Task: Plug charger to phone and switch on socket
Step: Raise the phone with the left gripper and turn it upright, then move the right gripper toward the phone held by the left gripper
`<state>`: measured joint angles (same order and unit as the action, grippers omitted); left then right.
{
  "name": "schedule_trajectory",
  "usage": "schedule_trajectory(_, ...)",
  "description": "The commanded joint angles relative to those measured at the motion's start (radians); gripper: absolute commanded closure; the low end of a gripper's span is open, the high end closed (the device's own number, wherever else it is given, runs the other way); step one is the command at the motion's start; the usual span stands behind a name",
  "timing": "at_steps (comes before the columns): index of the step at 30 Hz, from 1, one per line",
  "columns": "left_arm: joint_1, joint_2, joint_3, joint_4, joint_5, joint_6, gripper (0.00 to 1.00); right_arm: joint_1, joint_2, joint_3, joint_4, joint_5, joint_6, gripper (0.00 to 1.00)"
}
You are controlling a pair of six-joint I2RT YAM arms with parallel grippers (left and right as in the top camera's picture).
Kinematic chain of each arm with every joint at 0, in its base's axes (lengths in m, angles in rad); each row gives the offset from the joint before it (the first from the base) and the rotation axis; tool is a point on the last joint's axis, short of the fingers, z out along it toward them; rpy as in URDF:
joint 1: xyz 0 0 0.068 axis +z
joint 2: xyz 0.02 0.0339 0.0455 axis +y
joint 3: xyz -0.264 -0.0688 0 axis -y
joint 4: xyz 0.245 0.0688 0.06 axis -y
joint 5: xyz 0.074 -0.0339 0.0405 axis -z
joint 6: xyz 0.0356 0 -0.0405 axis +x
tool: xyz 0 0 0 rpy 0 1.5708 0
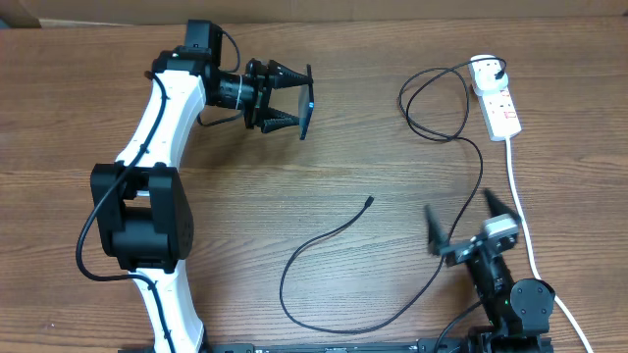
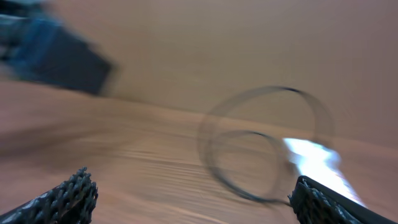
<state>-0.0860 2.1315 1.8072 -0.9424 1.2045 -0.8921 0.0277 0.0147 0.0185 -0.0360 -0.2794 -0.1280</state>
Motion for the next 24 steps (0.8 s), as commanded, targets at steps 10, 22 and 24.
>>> schedule_trajectory(10, 0.014, -0.002, 0.029, 0.002, 0.064, -0.011, 0.35, 0.006, -0.012, -0.010, 0.509, -0.779, 0.241, 0.00)
schedule_trajectory(22, 0.014, -0.002, 0.029, 0.002, 0.064, -0.014, 0.35, 0.005, 0.175, 0.601, 0.124, -0.383, 0.278, 0.00)
schedule_trajectory(24, 0.014, -0.002, 0.029, 0.002, 0.064, -0.029, 0.35, 0.005, 0.275, 0.758, -0.107, -0.339, 0.255, 0.00)
